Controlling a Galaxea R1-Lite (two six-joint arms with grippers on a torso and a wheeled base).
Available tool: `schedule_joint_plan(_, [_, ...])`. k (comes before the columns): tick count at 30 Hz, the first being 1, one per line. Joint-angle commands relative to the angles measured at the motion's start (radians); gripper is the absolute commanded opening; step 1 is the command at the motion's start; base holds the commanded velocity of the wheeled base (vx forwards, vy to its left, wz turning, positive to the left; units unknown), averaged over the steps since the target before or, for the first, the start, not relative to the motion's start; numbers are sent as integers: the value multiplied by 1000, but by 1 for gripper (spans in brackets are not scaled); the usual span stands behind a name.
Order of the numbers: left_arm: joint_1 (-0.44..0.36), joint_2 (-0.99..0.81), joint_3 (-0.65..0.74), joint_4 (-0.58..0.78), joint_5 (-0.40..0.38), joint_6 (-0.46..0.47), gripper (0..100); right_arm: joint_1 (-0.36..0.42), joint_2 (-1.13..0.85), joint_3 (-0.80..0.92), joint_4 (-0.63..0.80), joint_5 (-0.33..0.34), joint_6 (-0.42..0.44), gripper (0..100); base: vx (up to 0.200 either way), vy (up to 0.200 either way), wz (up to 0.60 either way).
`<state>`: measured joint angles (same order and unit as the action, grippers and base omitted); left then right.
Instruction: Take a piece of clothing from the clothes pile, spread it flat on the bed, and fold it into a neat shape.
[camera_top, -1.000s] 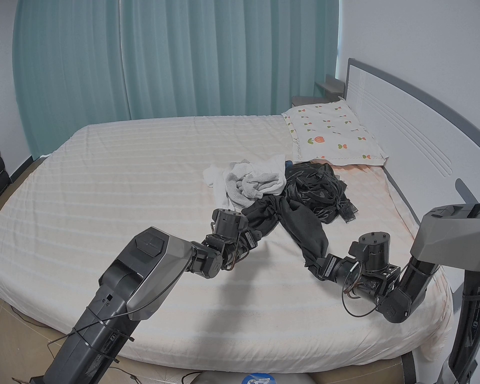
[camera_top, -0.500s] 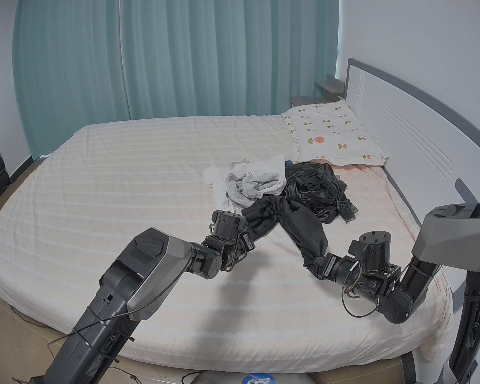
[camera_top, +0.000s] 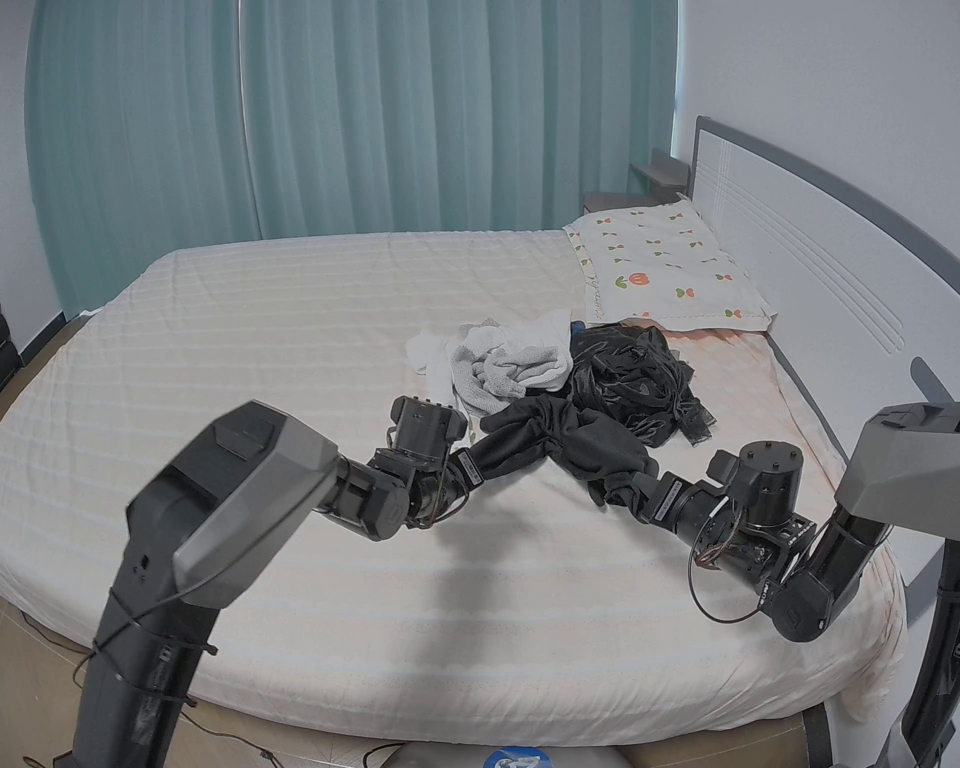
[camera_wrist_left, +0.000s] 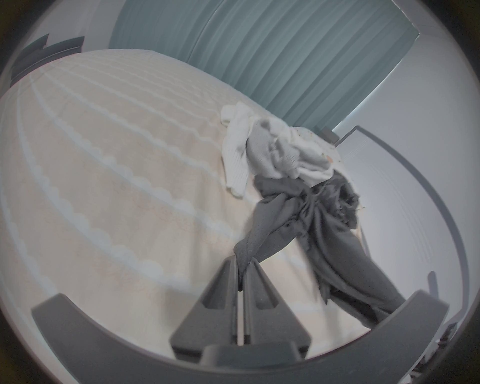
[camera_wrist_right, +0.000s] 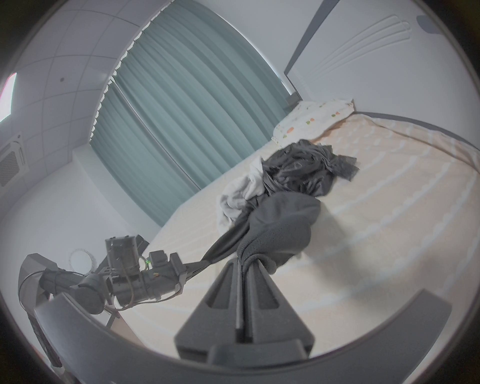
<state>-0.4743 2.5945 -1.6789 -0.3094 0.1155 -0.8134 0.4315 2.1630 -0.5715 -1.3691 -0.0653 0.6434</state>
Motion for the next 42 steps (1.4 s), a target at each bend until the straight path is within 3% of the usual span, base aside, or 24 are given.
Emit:
schedule_joint_plan(1, [14, -476, 409, -201, -60, -30, 0, 1, -241, -19, -47, 35, -2, 0, 0, 0, 0])
schedule_joint_plan(5, [3, -639, 470, -232, -65, -38, 0, 1, -373, -65, 1, 93, -5, 0, 0, 0, 0])
schedule_joint_plan(10, [0, -821, 515, -231, -73, -29, 0, -2, -459, -162, 76, 116, -5, 0, 0, 0, 0])
schedule_joint_plan(14, [0, -835, 541, -218, -65, -21, 0, 1, -443, -174, 104, 133, -5, 0, 0, 0, 0])
schedule_joint_plan(17, [-3, -827, 700, -237, -57, 11, 0, 4, -365, -163, 102, 139, -2, 0, 0, 0, 0])
schedule_joint_plan(25, [-32, -807, 848, -290, -59, 10, 0, 39, -252, -137, 94, 137, -1, 0, 0, 0, 0])
schedule_joint_plan(32, [-33, -806, 917, -327, -57, 16, 0, 61, -218, -125, 96, 128, 1, 0, -171, 0, 0])
schedule_joint_plan(42, [-57, -798, 923, -349, -16, 17, 0, 58, -224, -114, 107, 127, 1, 0, 0, 0, 0])
